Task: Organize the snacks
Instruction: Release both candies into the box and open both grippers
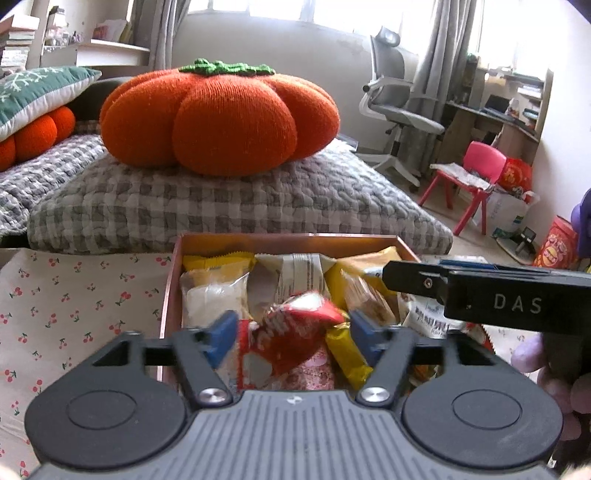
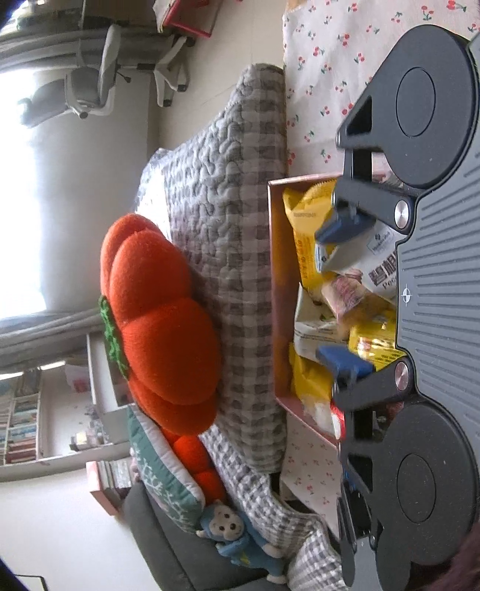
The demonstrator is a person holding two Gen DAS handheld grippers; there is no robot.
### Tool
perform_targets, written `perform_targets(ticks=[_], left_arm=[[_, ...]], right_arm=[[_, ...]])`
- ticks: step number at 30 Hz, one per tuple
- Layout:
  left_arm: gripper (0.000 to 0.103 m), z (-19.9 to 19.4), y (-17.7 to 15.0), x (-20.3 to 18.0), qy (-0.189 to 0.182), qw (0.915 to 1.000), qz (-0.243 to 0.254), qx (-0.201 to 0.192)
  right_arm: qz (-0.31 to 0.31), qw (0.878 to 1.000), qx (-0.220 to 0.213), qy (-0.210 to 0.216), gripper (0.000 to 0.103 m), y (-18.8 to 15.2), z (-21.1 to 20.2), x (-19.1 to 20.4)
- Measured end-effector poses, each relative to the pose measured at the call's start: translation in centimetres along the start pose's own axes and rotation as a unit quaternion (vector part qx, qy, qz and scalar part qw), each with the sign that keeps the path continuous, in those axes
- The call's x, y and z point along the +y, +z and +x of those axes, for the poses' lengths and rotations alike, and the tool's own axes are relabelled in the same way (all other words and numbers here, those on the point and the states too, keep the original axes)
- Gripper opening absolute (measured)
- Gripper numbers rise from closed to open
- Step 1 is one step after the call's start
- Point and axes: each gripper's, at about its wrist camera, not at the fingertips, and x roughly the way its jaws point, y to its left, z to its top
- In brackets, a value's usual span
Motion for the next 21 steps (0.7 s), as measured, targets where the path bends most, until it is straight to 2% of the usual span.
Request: perform_targets(ticks=[1, 6, 8, 11, 21], left_arm=[[0.071, -0.1, 0.1, 0.0, 0.0, 1.0, -0.001, -0.001], [0.083, -0.4, 0.4, -0.4, 0.005, 1.0, 0.002, 0.005], [0.088, -0.6, 0.4, -0.6, 0.007, 0.9999, 0.008, 0.008], [0.095, -1.2, 0.5, -0.8, 0.01, 0.9998, 0.015, 0.007], [0.102, -3.2, 0.1, -0.4, 0.036, 0.9989, 0.014, 0.028]], right_arm=[[0.001, 1.0, -0.001, -0.001, 0.072, 0.1, -0.1, -0.1], [0.005, 1.0, 0.004, -0.008, 0.078, 0.1, -0.6, -0.5], [0.011, 1.0, 0.01, -0.012, 0.085, 0.1, -0.8, -0.8], [0.029, 0.999, 0.018, -0.011, 0.087, 0.2, -1.3, -1.3], [0.02, 0.999, 0.044, -0.023, 0.097, -0.3, -3.6, -1.7]])
